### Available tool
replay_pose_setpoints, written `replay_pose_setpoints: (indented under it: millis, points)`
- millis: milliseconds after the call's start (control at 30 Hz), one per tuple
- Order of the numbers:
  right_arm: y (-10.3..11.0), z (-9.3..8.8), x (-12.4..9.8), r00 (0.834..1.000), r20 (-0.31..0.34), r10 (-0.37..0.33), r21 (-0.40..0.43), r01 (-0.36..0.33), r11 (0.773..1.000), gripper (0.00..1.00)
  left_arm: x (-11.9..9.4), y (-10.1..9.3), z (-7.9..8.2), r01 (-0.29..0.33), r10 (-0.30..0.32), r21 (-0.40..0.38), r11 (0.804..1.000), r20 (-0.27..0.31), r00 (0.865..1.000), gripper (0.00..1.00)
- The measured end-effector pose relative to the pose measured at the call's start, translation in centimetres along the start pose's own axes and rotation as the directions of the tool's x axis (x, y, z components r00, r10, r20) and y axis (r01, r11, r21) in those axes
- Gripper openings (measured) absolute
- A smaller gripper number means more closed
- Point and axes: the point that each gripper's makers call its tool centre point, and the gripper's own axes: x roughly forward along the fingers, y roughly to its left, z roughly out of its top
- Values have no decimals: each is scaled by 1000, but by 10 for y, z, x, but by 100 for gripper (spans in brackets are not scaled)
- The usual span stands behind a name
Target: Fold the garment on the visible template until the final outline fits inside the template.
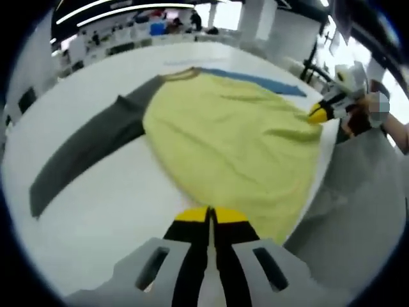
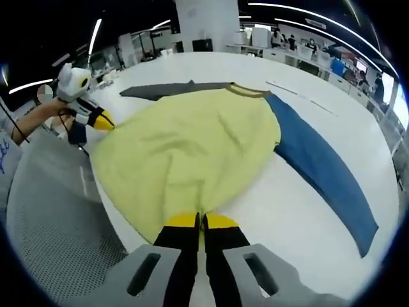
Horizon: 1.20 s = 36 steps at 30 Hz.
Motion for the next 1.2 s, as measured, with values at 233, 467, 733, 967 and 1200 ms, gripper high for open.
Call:
replay_pose_setpoints:
  millis: [233, 467, 733, 967, 1200]
  points:
    - [17, 1, -16, 999, 13, 43, -6, -43, 999, 2, -24, -3, -1, 11, -11, -11, 1000, 13, 1000, 0]
    - [11, 44, -35, 982, 186, 35, 52, -45, 998, 2, -48, 5, 41, 18, -8, -59, 998, 178, 984, 0]
    - [-32, 78, -31, 961, 267, -68, 79, 49, 996, 2, -37, 46, 88, -42, 51, -43, 998, 265, 963, 0]
    - [-59, 82, 5, 972, 220, -88, 70, 74, 995, 2, 0, 82, 109, -67, 83, -71, 995, 264, 961, 0]
    - [-84, 84, 33, 977, 175, -120, 69, 109, 992, 2, 27, 94, 114, -96, 105, -51, 994, 227, 968, 0]
